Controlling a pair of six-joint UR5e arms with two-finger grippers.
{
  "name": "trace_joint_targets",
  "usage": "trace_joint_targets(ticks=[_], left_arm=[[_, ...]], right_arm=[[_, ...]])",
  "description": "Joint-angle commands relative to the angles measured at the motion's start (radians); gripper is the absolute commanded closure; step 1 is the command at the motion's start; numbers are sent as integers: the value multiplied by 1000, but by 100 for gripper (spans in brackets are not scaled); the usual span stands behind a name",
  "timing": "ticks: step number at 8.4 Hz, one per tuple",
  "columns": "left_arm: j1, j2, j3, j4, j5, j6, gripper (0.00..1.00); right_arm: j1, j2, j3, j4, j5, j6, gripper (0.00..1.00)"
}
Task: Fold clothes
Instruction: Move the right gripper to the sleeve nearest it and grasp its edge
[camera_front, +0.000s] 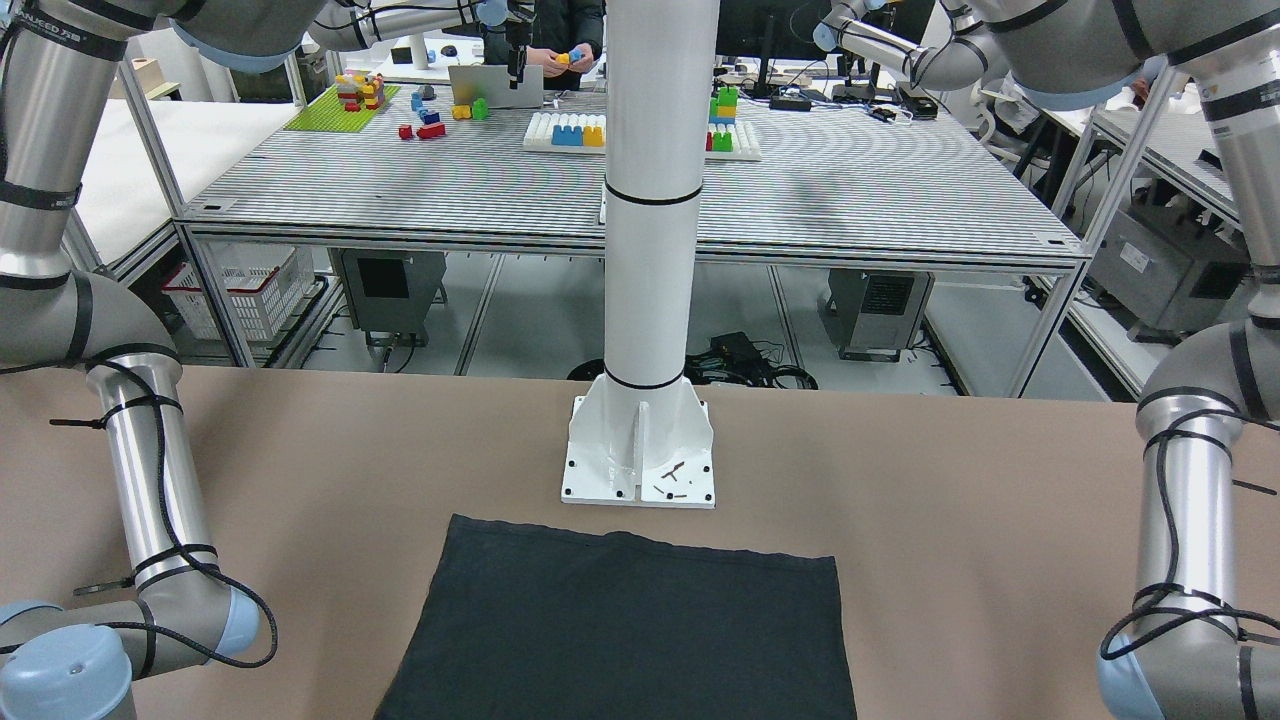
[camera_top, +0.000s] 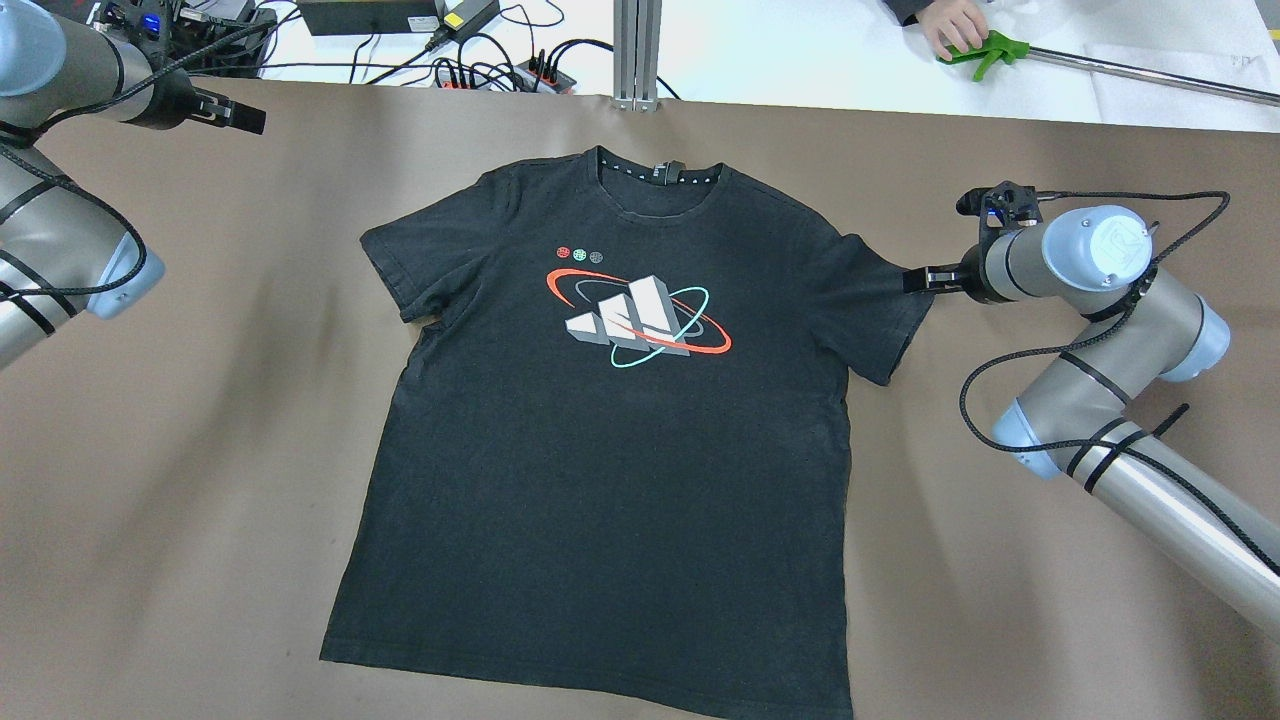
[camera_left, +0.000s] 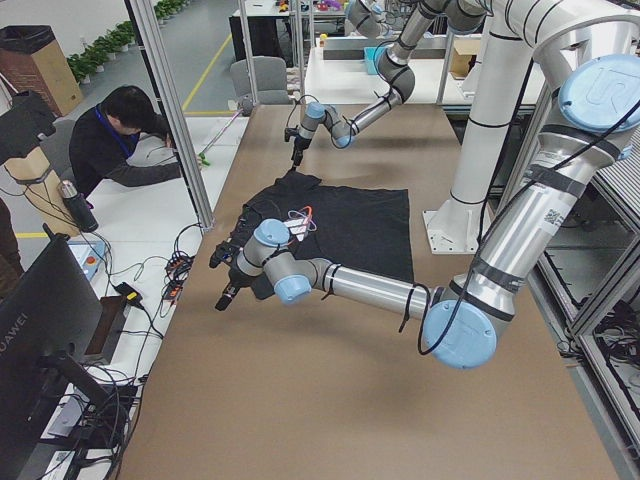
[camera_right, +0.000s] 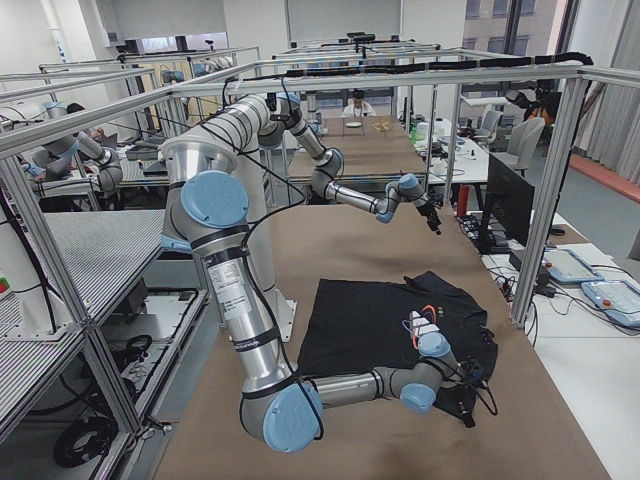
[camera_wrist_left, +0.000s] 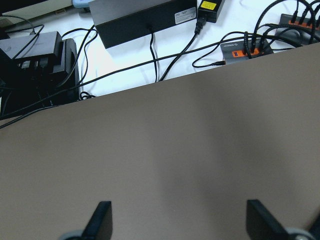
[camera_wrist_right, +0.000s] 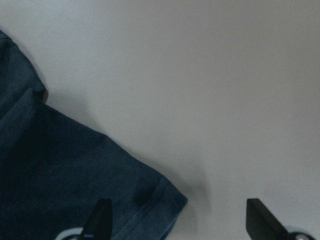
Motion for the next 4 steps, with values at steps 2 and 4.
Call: trace_joint_targets(ticks=[2,4], left_arm=[[0,2,-1,-4,0,-2,6],[-1,10,-10,-11,-1,-3,6]], right_arm=[[-23,-2,-17,5,-8,6,6],[-23,-2,-28,6,-6,6,9]])
